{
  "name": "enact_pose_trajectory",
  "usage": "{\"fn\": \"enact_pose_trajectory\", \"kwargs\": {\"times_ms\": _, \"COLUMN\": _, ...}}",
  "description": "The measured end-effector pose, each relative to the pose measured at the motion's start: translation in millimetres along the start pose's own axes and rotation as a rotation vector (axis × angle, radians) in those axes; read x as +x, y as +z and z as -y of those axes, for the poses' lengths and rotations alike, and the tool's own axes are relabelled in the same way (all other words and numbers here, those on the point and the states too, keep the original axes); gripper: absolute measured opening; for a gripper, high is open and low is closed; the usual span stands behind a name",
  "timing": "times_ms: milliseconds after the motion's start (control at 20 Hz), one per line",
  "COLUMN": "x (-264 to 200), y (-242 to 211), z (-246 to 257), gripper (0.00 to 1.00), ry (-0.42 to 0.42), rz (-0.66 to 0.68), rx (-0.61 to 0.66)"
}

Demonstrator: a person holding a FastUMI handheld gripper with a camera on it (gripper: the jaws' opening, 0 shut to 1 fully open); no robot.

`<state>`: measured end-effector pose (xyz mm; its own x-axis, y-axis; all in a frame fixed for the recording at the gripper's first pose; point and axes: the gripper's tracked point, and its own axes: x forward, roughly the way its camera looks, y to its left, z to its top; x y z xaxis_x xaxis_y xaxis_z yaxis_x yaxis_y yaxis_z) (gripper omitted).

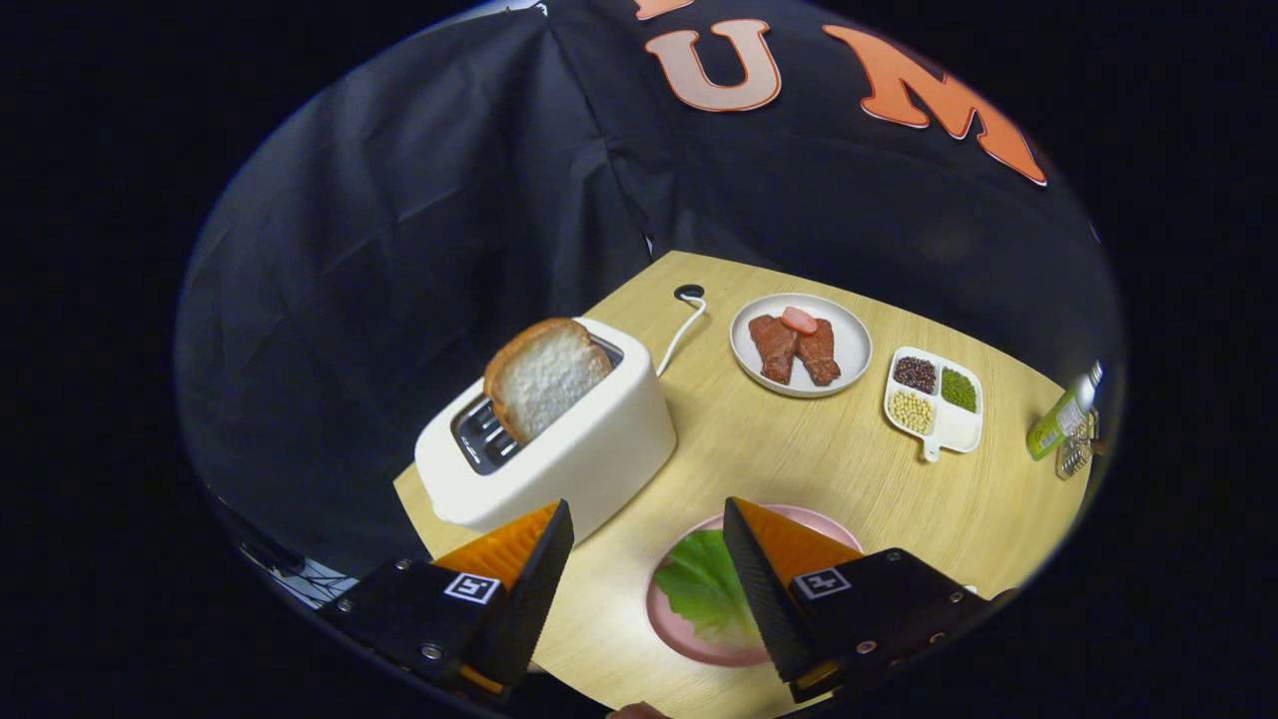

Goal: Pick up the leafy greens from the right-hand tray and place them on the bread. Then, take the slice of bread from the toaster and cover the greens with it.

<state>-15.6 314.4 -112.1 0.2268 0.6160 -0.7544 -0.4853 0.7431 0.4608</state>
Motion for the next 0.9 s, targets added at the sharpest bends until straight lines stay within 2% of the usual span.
{"fn": "enact_pose_trajectory", "kwargs": {"times_ms": 400, "x": 15.9, "y": 54.5, "z": -49.4, "gripper": 0.94, "ry": 0.062, "rz": -0.03, "rx": 0.098}}
{"fn": "enact_pose_trajectory", "kwargs": {"times_ms": 700, "x": 41.2, "y": 64.0, "z": -77.1, "gripper": 0.93, "ry": 0.071, "rz": -0.118, "rx": 0.106}}
{"fn": "enact_pose_trajectory", "kwargs": {"times_ms": 900, "x": 54.6, "y": 74.1, "z": -80.7, "gripper": 0.92, "ry": 0.024, "rz": -0.149, "rx": 0.105}}
